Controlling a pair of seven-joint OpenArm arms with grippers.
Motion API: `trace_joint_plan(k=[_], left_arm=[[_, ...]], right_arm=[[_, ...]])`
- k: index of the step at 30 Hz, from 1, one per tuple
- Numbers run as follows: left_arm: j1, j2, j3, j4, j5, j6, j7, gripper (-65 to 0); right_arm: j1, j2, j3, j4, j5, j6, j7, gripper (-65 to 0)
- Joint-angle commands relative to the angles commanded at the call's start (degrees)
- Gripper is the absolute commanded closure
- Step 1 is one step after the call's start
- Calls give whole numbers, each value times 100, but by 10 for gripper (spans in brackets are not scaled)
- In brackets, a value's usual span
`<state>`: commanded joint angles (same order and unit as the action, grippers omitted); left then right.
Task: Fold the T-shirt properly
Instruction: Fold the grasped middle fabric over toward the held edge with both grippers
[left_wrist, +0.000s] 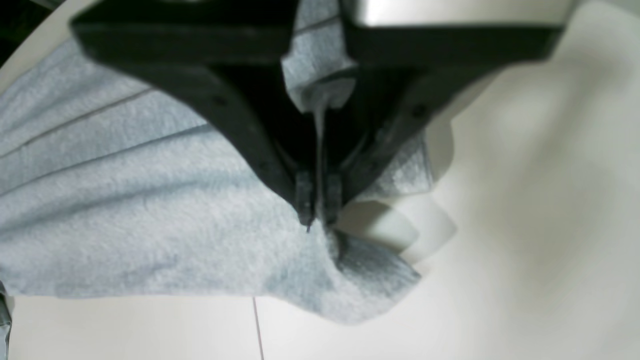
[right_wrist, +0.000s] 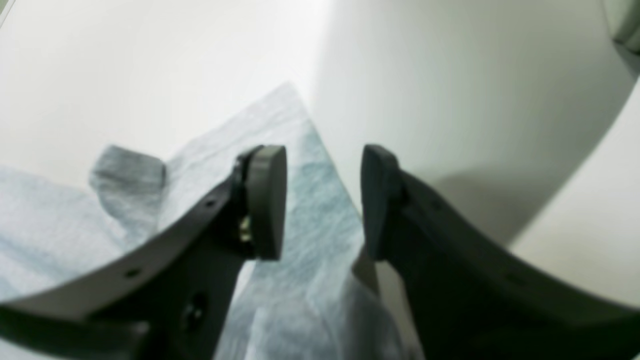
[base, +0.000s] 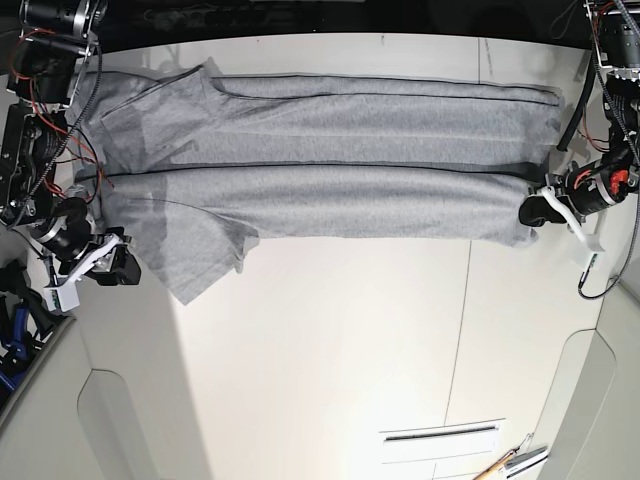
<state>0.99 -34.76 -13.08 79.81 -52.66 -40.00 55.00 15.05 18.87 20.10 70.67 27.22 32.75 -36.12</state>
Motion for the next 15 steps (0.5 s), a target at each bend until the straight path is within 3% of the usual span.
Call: trace_joint_plan(k=[5,15], left_arm=[[0,0,0,0,13,0,52,0],[0,2,0,0,11,0,33,0]], right_arm=[[192,2,-26,-688,-133,2,254,-348],[129,0,-26,-824,-179,0,249,-347]])
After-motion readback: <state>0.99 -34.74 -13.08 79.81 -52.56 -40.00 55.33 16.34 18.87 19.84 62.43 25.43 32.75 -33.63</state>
